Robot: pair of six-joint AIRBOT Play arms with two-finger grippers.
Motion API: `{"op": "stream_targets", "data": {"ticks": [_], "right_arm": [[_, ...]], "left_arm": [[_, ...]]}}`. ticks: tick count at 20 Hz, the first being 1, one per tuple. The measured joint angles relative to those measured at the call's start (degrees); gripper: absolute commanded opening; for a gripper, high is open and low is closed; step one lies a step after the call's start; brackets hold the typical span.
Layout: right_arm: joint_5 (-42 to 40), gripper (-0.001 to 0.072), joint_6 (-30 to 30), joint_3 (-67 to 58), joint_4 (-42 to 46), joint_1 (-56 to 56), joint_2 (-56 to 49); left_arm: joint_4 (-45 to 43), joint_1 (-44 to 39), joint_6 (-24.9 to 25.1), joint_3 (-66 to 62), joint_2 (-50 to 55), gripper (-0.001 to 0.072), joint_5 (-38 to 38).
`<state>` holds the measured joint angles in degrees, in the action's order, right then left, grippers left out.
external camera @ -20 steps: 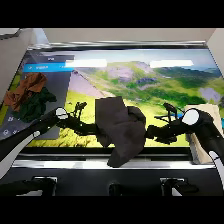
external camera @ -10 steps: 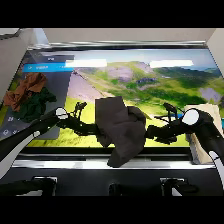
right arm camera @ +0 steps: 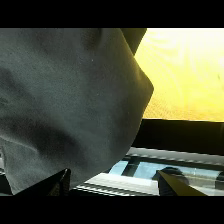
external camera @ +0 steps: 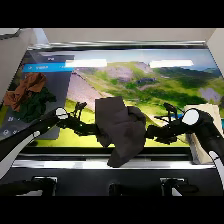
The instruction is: Fold the shirts.
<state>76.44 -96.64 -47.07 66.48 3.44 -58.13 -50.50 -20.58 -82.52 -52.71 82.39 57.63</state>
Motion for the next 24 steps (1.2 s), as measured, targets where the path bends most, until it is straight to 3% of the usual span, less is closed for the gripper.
{"op": "stream_targets", "data": {"ticks": [7,9,17,19,20,22,23,24], "right_arm": [[0.0,0.0643,-0.02,0.0,0.0,0.0,0.0],[0.0,0.0643,-0.02,0.0,-0.02,0.0,0.0],[0.04,0.0643,-0.02,0.0,-0.02,0.0,0.0],[0.42,0.0644,-0.09,0.0,0.0,0.0,0.0],[0.7,0.0644,-0.11,0.07,-0.02,0.0,0.0],[1.36,0.0644,-0.2,0.7,-0.04,0.0,0.02],[1.6,0.0644,-0.17,1.53,-0.11,0.0,0.02],[1.6,0.0644,-0.07,2.62,-0.55,-0.02,0.02]], "left_arm": [[0.0,0.0,0.0,0.0,0.0,0.0646,0.33],[0.0,0.0,0.0,0.0,0.0,0.053,0.46],[0.61,0.0,0.0,0.0,1.18,0.0515,-0.57],[2.03,0.0,-0.02,-0.02,2.36,0.0378,-1.07],[2.67,0.0,0.0,-0.02,2.8,0.0366,-1.46],[3.34,0.0,0.0,-0.07,3.48,0.0103,-2.8],[3.52,0.0,0.0,-0.07,3.61,0.0039,-3.32],[3.8,0.02,0.13,-0.13,3.69,0.0039,-3.76]]}}
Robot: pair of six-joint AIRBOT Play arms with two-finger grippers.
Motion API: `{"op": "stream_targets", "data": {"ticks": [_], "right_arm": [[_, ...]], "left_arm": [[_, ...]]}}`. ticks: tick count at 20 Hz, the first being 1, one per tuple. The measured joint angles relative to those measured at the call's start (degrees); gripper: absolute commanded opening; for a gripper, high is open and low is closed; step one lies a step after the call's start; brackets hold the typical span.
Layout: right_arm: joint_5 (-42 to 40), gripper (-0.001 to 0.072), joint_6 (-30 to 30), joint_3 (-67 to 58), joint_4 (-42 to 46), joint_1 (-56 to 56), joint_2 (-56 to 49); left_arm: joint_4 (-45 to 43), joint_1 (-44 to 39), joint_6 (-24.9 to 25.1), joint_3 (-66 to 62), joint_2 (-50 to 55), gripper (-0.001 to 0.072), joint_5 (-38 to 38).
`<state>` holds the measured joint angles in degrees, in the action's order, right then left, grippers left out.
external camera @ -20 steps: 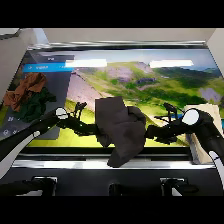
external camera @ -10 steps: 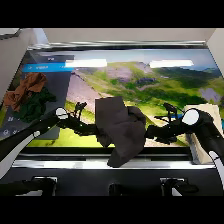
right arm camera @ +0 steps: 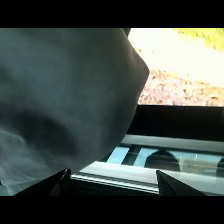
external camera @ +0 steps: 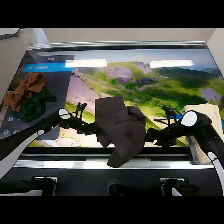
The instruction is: Fold the shirts.
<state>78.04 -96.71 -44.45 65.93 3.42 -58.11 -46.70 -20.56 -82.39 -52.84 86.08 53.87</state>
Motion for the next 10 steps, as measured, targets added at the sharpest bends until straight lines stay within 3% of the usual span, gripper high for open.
{"op": "stream_targets", "data": {"ticks": [8,9,10], "right_arm": [[-10.6,0.0661,3.82,13.18,-13.66,0.52,-0.07],[-12.46,0.0602,3.91,14.12,-15.04,1.38,-0.11],[-14.88,0.0448,3.65,14.84,-16.24,2.8,-0.22]], "left_arm": [[0.61,-0.02,2.51,-0.02,-0.24,0.0038,0.2],[0.61,-0.02,2.64,-0.02,-0.37,0.0038,0.33],[0.61,-0.02,2.73,-0.02,-0.59,0.0038,0.42]]}}
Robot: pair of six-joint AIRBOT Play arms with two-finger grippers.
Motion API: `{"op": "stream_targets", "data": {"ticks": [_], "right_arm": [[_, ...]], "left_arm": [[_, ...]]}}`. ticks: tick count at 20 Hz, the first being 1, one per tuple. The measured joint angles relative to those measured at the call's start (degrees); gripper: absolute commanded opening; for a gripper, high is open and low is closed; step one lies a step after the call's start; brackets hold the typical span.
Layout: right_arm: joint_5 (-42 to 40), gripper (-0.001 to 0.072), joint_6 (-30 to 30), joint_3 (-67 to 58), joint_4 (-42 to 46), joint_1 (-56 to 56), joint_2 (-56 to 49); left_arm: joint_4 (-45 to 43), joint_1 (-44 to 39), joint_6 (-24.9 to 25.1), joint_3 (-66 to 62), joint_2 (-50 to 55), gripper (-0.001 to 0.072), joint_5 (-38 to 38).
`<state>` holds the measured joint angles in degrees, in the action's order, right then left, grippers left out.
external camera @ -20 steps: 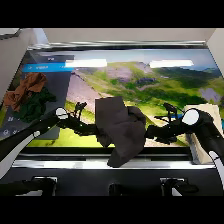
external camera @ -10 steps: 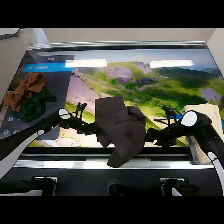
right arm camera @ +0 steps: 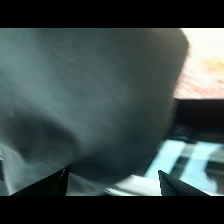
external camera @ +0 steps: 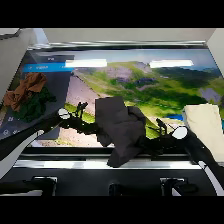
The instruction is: Fold the shirts.
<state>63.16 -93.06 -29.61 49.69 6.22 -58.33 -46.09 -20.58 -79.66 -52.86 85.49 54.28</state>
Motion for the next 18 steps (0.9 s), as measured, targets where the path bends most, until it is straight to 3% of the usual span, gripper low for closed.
{"op": "stream_targets", "data": {"ticks": [1,2,6,13,18], "right_arm": [[-2.6,0.0174,-1.03,0.5,-0.79,1.62,-0.2],[-5.51,0.0055,-2.29,0.81,-1.49,3.28,-0.39],[-9.92,0.0053,-3.63,-3.34,1.2,6.29,0.66],[-6.82,0.0054,-5.53,-37.09,32.63,7.34,11.58],[-13.11,0.0054,-7.54,-58.93,40.81,7.43,18.6]], "left_arm": [[0.02,0.0,0.13,0.0,-0.26,0.0038,0.04],[0.0,0.02,0.22,0.0,-0.68,0.0038,0.22],[-0.33,1.16,1.99,-1.36,-5.46,0.0037,0.5],[-5.2,9.16,2.14,-19.1,-24.52,0.0037,0.24],[-5.86,14.21,-0.13,-35.87,-36.89,0.0037,-5.33]]}}
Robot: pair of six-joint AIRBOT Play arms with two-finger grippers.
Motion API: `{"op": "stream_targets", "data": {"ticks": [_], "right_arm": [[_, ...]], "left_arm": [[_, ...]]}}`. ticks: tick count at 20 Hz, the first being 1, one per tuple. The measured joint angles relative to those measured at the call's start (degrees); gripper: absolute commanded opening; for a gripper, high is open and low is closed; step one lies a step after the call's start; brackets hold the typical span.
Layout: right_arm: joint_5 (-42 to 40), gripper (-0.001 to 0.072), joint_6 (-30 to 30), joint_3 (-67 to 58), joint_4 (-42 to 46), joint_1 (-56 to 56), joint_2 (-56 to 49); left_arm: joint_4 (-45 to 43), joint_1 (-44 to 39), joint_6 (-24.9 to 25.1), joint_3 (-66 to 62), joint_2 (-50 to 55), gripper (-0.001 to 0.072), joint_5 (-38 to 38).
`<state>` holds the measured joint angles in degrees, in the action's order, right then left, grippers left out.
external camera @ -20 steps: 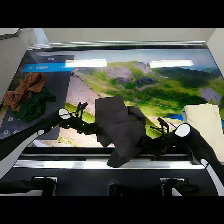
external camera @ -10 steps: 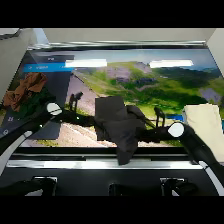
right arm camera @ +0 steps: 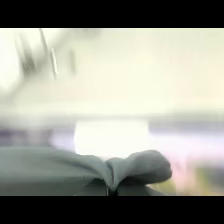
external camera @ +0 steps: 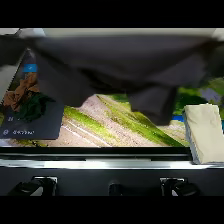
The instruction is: Fold the shirts.
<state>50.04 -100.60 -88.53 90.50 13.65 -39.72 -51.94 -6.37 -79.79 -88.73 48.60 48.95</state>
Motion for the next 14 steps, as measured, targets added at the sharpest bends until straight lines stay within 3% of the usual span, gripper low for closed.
{"op": "stream_targets", "data": {"ticks": [6,10,14], "right_arm": [[-1.42,0.0054,-2.29,-7.91,2.25,0.04,2.14],[1.16,0.0054,-3.5,-8.94,3.65,0.04,-2.43],[0.0,0.0055,-6.75,-9.16,5.79,0.0,-16.0]], "left_arm": [[-3.45,1.29,-2.34,-6.01,-5.84,0.0036,-2.93],[-9.97,1.46,-4.9,-6.62,-3.26,0.0037,2.99],[-13.55,1.51,-5.81,-5.33,5.68,0.0038,10.58]]}}
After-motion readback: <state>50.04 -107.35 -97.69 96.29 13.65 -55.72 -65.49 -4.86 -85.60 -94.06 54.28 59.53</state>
